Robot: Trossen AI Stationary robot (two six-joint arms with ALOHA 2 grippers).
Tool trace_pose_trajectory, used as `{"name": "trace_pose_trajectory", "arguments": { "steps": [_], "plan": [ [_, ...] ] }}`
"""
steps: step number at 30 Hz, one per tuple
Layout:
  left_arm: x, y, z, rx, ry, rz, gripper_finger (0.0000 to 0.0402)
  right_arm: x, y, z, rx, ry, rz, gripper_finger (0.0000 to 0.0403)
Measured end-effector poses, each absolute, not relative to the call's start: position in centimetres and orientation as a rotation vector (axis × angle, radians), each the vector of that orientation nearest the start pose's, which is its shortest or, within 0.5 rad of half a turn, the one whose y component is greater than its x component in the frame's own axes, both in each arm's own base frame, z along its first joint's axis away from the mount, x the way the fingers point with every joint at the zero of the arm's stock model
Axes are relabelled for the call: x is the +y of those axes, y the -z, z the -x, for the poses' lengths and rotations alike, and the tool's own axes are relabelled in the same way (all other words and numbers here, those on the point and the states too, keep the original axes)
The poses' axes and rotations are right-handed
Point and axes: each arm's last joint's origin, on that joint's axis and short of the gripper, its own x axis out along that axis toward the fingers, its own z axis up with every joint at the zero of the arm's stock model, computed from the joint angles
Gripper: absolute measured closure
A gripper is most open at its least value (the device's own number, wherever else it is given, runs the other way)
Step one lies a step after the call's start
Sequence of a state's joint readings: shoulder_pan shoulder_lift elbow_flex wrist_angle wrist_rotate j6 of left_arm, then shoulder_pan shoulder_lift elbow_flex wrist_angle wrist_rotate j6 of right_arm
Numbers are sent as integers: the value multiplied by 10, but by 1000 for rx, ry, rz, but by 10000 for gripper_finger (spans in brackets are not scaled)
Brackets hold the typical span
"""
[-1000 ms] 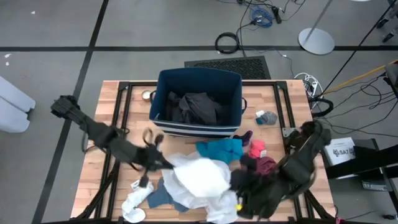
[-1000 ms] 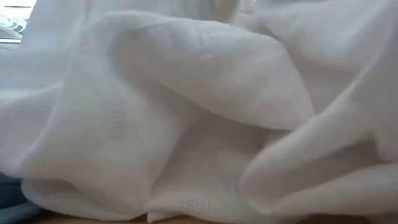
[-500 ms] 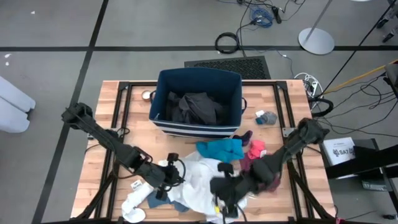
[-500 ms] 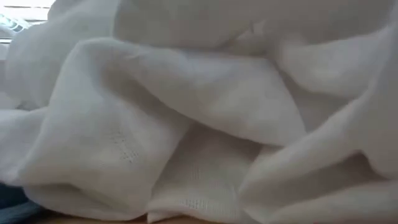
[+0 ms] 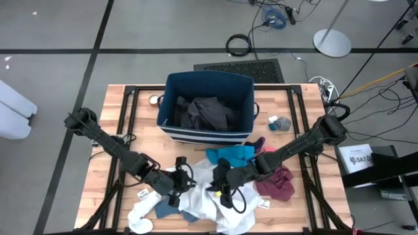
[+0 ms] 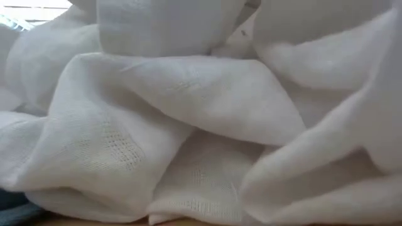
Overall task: Sort clothes
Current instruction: Put the white polo shirt into the white and blue laundry organizer
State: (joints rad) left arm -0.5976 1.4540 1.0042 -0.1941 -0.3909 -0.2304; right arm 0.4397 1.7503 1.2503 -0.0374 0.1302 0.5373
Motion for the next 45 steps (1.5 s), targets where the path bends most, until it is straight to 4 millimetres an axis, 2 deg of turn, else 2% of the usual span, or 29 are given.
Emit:
{"name": "trace_pose_trajectory", "arguments": {
  "steps": [4, 9, 14, 18, 21, 27, 32, 40, 43, 45],
  "plan": [
    [-163, -260, -267, 576, 112, -50, 290, 167, -240, -364, 570, -146, -365, 314],
    [-161, -262, -269, 571, 94, -18, 240, 168, -226, -372, 542, -84, -330, 224],
    [-158, -262, -271, 571, 82, -18, 223, 170, -210, -383, 511, -66, -334, 150],
    [-154, -262, -273, 569, 67, -14, 221, 167, -196, -392, 506, -56, -332, 121],
    [-153, -262, -273, 570, 66, -17, 221, 165, -185, -395, 526, -44, -326, 116],
    [-150, -267, -268, 570, 46, -26, 221, 165, -145, -402, 613, -17, -278, 123],
    [-140, -290, -256, 492, -14, -40, 221, 167, -114, -404, 680, -28, -198, 123],
    [-120, -331, -230, 317, -137, -104, 221, 167, -86, -403, 782, -45, -166, 127],
    [-113, -342, -222, 266, -195, -119, 221, 166, -82, -401, 826, -40, -192, 155],
    [-110, -346, -217, 255, -207, -131, 221, 166, -81, -401, 834, -44, -197, 193]
  ]
}}
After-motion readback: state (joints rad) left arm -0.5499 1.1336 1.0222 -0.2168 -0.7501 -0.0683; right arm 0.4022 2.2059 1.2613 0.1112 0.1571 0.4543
